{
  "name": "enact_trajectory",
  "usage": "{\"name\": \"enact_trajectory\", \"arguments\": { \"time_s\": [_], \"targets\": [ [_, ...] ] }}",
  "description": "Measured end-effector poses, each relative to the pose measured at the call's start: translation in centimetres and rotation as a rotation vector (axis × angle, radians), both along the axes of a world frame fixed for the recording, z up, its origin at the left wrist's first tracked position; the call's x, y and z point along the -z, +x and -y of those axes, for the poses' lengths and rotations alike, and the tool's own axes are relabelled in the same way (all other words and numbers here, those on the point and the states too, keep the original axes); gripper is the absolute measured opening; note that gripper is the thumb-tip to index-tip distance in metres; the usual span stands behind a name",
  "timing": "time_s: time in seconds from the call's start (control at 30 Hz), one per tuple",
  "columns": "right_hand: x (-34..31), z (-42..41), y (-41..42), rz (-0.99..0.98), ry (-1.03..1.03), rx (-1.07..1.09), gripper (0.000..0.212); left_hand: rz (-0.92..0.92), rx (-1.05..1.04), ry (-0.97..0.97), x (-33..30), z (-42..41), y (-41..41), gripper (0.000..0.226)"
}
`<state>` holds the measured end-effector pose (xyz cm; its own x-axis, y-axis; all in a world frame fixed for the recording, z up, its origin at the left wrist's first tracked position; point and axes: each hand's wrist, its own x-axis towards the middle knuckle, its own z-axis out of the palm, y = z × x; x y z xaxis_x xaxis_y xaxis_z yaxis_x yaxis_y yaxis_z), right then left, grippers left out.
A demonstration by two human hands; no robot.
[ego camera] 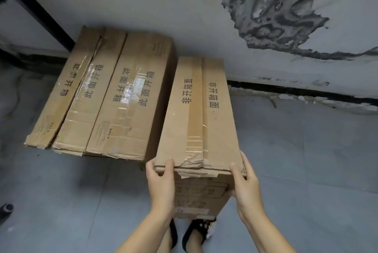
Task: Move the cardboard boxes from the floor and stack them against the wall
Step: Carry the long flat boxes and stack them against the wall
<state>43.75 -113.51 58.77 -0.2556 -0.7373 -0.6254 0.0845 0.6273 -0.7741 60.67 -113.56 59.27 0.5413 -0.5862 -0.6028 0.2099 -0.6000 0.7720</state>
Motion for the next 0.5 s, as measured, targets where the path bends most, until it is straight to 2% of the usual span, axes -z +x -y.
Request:
{"name": "enact_trajectory", "arguments": {
  "time_s": [0.13, 0.27, 0.33, 0.4, 0.5],
  "targets": [
    [4.2, -3.8, 1.7, 0.065, 0.069, -0.026, 0.049, 0.012, -0.079, 0.025, 3.4, -2.2, 1.5, 0.023],
    [6.1, -5.6, 3.5, 0.151, 0.111, -0.045, 0.052, -0.068, -0.117, 0.153, 5.2, -4.5, 4.0, 0.022],
    [7.0, -5.6, 4.5, 0.152, 0.110, -0.052, 0.052, -0.178, -0.116, 0.225, 6.2, -4.9, 5.3, 0.019],
    [8.0, -4.8, 4.9, 0.123, 0.097, -0.060, 0.052, -0.382, -0.146, 0.243, 7.0, -4.6, 6.2, 0.018],
    [10.3, -2.2, 4.5, 0.085, 0.086, -0.093, 0.053, -0.589, -0.192, 0.213, 8.9, -2.7, 6.5, 0.033]
  ]
}}
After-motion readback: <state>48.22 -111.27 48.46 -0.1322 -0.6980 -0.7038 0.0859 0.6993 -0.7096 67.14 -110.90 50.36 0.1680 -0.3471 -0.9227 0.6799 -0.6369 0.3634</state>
